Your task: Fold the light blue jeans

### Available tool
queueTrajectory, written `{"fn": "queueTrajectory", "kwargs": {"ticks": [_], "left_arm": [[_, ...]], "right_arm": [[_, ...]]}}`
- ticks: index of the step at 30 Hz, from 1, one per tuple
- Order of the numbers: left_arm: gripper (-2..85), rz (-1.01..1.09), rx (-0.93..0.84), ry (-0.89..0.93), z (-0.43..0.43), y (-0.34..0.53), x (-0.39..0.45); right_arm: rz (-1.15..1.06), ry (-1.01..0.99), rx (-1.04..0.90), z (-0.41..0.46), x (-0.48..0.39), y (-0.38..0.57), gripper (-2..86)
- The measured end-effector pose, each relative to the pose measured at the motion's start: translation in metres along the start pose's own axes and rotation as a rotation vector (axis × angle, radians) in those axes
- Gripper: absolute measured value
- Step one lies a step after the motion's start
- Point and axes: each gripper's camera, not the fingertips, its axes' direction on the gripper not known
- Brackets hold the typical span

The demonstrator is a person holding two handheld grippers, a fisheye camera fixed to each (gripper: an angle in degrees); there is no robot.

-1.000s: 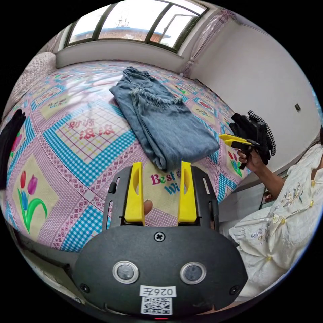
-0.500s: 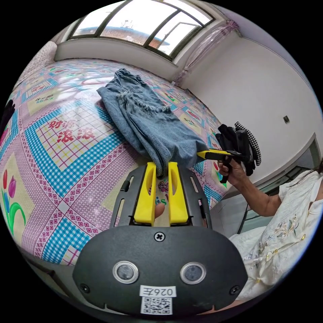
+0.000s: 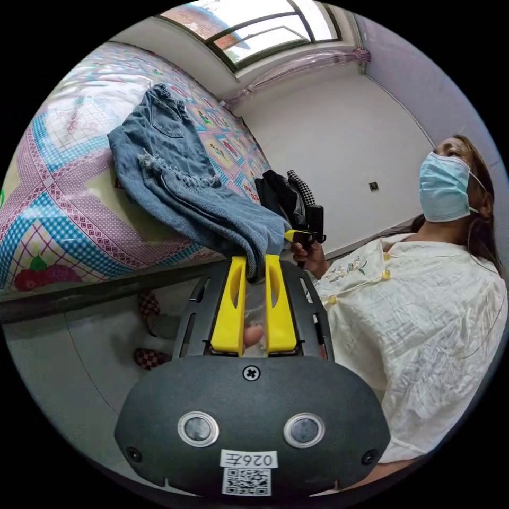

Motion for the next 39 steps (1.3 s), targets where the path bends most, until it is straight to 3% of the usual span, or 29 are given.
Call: {"fn": "queueTrajectory", "kwargs": {"ticks": [6,12,19,23,26,31,35,38,39], "left_arm": [[6.2,0.205,-0.010,-0.012,-0.033,-0.097,0.013],[6.2,0.157,0.022,0.066,-0.045,-0.245,-0.056],[7.1,-0.176,0.089,0.098,-0.025,-0.391,-0.239],[8.6,-0.345,0.117,0.091,-0.016,-0.403,-0.304],[8.6,-0.276,0.142,0.106,-0.031,-0.398,-0.300],[2.6,-0.080,0.247,-0.067,-0.058,-0.376,-0.222],[-0.6,0.083,0.129,-0.181,0.006,-0.392,-0.174],[-0.9,0.165,0.027,-0.224,0.069,-0.434,-0.175],[-0.9,0.178,-0.002,-0.315,0.090,-0.453,-0.182]], "right_arm": [[-0.059,-0.027,0.112,-0.043,-0.002,-0.053,0.8],[-0.026,-0.100,0.196,-0.065,0.071,-0.177,0.8],[0.195,-0.047,0.120,-0.026,0.230,-0.360,1.6],[0.348,-0.069,-0.039,0.029,0.311,-0.410,6.2],[0.254,-0.042,-0.001,0.033,0.292,-0.396,8.1],[0.100,0.188,0.131,0.025,0.221,-0.350,9.1],[-0.171,0.434,0.199,0.070,0.126,-0.338,8.8],[-0.327,0.520,0.131,0.131,0.093,-0.361,8.0],[-0.345,0.550,0.105,0.145,0.093,-0.367,7.7]]}}
